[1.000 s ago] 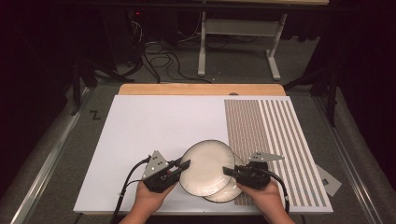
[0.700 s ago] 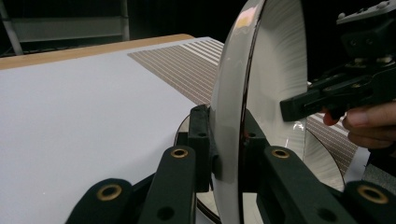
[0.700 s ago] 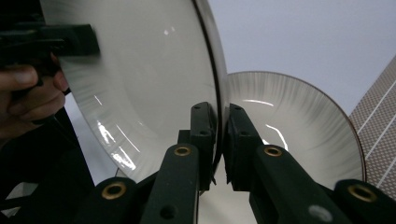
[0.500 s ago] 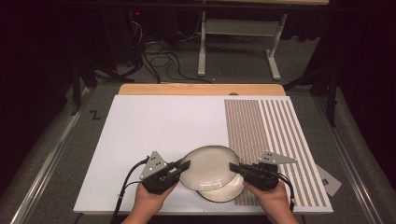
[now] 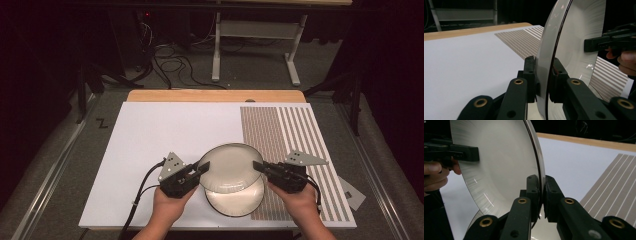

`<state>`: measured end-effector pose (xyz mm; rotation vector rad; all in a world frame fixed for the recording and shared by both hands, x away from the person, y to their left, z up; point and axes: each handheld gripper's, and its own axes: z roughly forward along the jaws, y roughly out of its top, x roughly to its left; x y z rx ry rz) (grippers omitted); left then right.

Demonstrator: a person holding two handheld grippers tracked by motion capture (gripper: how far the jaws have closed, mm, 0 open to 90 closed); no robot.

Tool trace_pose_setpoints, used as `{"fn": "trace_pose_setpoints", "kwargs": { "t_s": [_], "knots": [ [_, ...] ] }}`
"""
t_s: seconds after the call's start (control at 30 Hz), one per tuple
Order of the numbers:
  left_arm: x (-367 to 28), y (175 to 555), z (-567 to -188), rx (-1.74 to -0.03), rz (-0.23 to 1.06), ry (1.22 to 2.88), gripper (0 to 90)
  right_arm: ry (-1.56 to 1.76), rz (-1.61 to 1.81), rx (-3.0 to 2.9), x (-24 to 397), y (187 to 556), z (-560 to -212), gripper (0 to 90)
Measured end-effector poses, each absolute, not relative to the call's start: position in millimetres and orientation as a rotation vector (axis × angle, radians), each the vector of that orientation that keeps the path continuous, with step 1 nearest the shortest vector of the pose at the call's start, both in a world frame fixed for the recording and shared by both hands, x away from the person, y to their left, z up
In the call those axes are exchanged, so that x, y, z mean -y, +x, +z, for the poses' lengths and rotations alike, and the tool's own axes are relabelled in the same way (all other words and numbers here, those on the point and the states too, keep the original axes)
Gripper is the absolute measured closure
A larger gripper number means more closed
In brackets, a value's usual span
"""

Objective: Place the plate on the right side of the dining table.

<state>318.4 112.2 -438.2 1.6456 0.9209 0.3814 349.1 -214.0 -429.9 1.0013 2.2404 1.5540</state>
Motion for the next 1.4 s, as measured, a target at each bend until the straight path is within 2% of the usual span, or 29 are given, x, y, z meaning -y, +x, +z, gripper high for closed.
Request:
{"fn": "trace_pose_setpoints", "kwargs": {
  "t_s": [0.87, 1.4],
  "knots": [
    [-38, 367, -424, -0.891, 0.293, 1.737, 77.8, 1.124, 1.599, -2.045, 286, 363, -428, 85.2],
    [14, 392, -423, -0.845, 0.299, 1.82, 77.3, 1.177, 1.542, -1.946, 331, 365, -427, 85.2]
  ]
}}
